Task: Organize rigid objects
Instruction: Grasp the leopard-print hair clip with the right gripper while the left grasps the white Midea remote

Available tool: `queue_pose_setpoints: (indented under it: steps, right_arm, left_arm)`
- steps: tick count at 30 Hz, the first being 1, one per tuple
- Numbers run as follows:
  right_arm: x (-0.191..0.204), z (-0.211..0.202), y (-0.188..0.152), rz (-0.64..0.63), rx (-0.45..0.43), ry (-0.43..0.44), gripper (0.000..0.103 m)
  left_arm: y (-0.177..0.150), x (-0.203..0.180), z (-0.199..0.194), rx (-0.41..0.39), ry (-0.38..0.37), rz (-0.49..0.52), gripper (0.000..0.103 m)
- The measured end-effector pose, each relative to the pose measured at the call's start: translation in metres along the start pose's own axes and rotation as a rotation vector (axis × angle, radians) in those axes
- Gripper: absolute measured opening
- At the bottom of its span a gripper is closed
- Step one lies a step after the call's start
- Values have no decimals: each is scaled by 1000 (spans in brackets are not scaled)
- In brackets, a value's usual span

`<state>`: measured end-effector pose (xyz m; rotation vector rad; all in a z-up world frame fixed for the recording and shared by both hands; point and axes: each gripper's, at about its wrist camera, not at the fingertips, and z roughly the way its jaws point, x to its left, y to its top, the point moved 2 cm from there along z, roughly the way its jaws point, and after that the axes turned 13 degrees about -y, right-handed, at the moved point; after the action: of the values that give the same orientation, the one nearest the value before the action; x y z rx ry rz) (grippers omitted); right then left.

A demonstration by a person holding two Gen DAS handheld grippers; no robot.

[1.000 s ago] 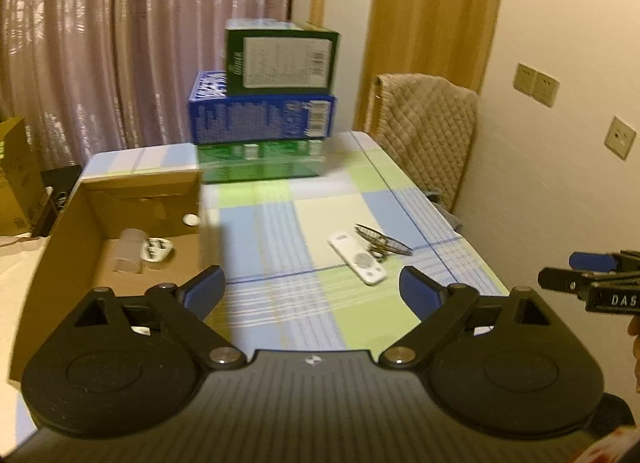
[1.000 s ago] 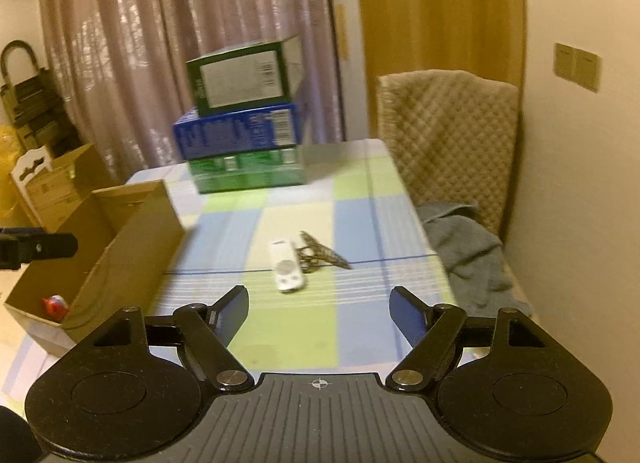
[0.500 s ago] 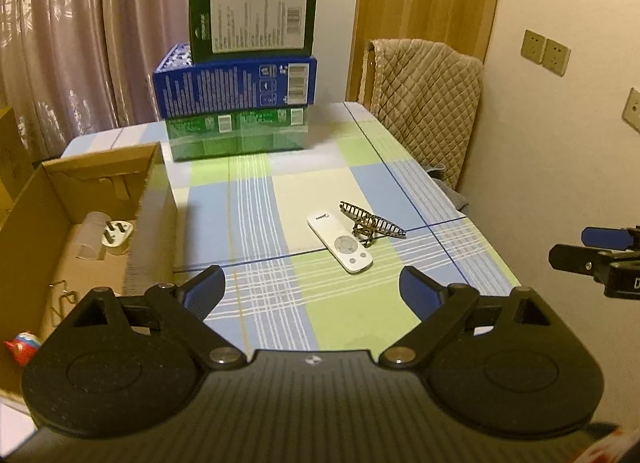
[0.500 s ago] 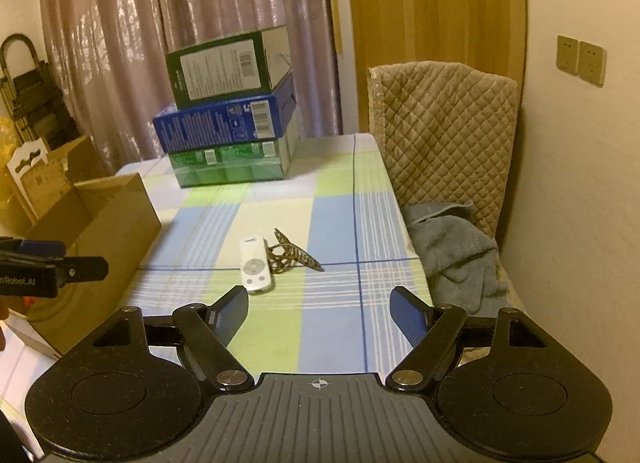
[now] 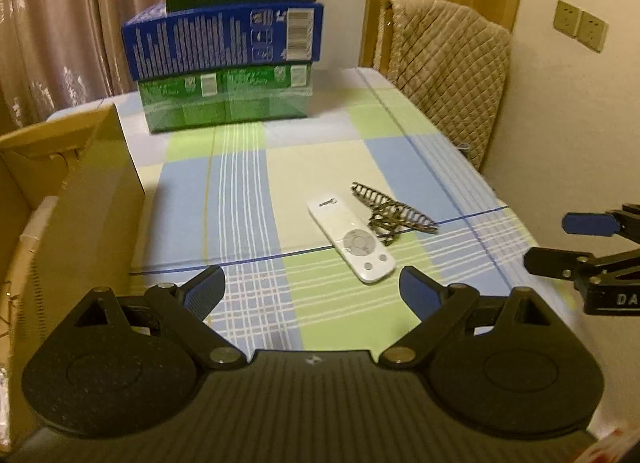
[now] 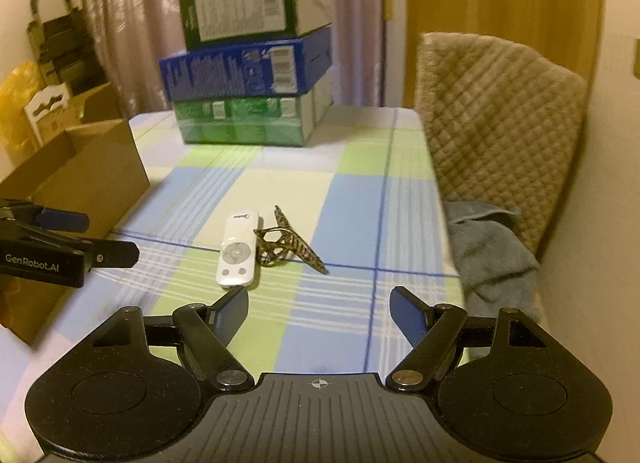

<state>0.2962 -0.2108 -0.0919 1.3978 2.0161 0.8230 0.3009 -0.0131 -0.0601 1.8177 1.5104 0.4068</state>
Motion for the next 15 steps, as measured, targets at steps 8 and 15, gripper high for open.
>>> queue_pose_setpoints:
  steps: [8, 15]
  right_arm:
    - [20, 71, 12, -79, -9, 81, 75]
    - [37, 115, 19, -122, -7, 104, 73]
  left_arm:
    - [-5, 22, 38, 23, 17, -38, 92]
    - [-1, 32, 54, 9, 7, -68, 92]
